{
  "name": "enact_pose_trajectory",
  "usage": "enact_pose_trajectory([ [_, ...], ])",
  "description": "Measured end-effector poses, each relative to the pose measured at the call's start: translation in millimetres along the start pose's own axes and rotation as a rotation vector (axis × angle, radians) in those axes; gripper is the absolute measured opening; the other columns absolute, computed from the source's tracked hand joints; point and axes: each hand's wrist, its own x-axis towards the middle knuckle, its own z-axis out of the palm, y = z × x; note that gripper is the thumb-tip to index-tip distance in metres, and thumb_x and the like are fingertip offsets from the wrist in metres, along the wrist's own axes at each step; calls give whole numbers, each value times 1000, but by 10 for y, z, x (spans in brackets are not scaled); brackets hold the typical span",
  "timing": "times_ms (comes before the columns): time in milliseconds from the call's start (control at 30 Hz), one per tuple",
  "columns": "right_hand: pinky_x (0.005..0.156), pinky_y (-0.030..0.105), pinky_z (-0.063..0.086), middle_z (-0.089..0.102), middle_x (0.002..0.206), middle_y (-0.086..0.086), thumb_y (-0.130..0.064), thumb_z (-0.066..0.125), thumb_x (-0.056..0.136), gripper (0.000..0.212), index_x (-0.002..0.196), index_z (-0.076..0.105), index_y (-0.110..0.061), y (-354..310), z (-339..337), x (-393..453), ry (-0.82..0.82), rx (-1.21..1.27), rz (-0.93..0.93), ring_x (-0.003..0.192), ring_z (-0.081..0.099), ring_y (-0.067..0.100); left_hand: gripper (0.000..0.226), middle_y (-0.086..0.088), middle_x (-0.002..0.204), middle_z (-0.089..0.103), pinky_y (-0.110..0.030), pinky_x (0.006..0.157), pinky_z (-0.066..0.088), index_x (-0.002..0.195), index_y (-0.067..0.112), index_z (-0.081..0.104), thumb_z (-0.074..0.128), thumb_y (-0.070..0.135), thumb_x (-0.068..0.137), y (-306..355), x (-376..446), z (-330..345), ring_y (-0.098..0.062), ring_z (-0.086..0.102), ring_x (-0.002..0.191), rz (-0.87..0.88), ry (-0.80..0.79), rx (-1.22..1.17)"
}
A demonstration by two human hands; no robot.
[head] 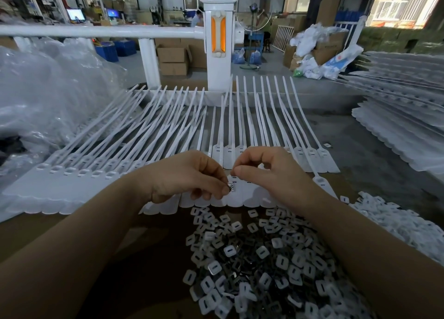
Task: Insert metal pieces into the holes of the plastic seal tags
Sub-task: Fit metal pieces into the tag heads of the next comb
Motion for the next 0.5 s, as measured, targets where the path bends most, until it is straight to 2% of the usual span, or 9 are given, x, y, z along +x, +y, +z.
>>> enact_pose_trajectory([
  [167,72,7,41,65,72,-14,-16,70,85,11,77,70,-23,8,18,3,-75,-60,-10,70,56,-5,3,-1,66,66,-16,47,41,69,19,74,73,17,71,-1,8,-28,-6,55,54,-20,46,-81],
  [300,71,4,39,62,69,-17,-12,70,84,17,73,67,-24,-8,31,-3,-94,-88,-19,69,55,-8,1,-1,64,65,-16,46,41,71,15,73,74,15,71,-1,0,-32,-6,55,53,-8,43,-104],
  [500,67,8,41,61,69,-15,-11,67,87,15,75,67,-21,-9,35,4,-55,-57,4,68,53,-3,5,0,67,65,-16,47,42,76,12,70,73,12,72,-11,1,-43,-7,55,55,15,49,-144],
])
